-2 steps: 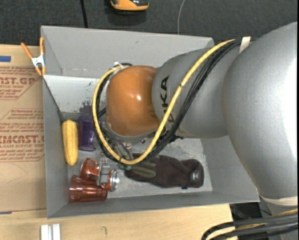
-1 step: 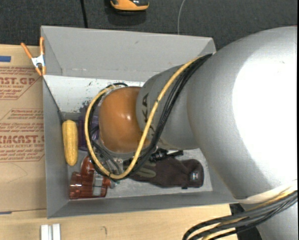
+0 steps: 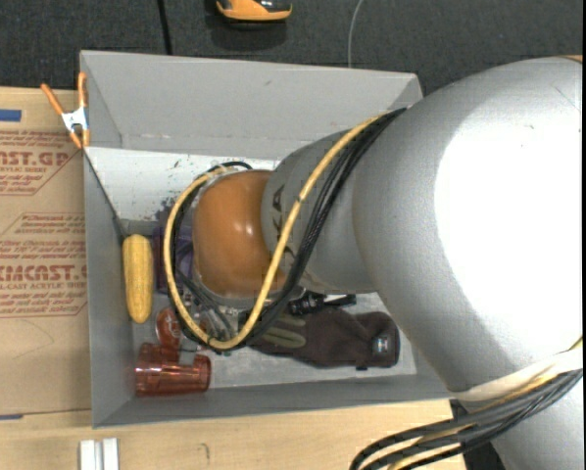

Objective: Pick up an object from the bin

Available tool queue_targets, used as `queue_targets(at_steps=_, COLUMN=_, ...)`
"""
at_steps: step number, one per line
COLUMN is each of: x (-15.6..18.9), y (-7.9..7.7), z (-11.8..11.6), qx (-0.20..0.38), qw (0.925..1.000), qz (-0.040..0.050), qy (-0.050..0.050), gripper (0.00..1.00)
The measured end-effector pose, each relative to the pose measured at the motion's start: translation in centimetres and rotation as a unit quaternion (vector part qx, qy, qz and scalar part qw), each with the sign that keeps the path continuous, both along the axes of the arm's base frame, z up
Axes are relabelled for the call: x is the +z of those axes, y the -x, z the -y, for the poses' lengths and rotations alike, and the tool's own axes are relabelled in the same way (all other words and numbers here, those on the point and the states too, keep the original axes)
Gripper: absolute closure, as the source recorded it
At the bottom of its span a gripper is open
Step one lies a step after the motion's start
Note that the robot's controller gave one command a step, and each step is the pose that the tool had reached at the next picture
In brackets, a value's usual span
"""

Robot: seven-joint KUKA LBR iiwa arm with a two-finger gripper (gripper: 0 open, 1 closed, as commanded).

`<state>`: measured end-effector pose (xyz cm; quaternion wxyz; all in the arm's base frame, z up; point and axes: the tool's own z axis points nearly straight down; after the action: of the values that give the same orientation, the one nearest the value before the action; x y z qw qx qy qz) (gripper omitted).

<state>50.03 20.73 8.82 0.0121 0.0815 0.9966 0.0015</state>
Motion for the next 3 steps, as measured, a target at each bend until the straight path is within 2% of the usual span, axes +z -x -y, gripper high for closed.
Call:
queue_targets(at_steps=1, x=0.0, y=0.0, z=0.0, qx=0.000, qw=1.0000, qz=0.0001, qy=0.000, gripper=1.00)
queue_targets(at_steps=2, x=5.6, y=-0.3, z=-0.5, qx=0.028, qw=0.9995, qz=-0.0133, qy=0.002, gripper=1.00)
queue_targets(at_steps=3, x=9.3, y=0.2, z=-2.5, qx=0.024, qw=0.9997, qz=-0.0100, qy=-0.001, gripper=1.00)
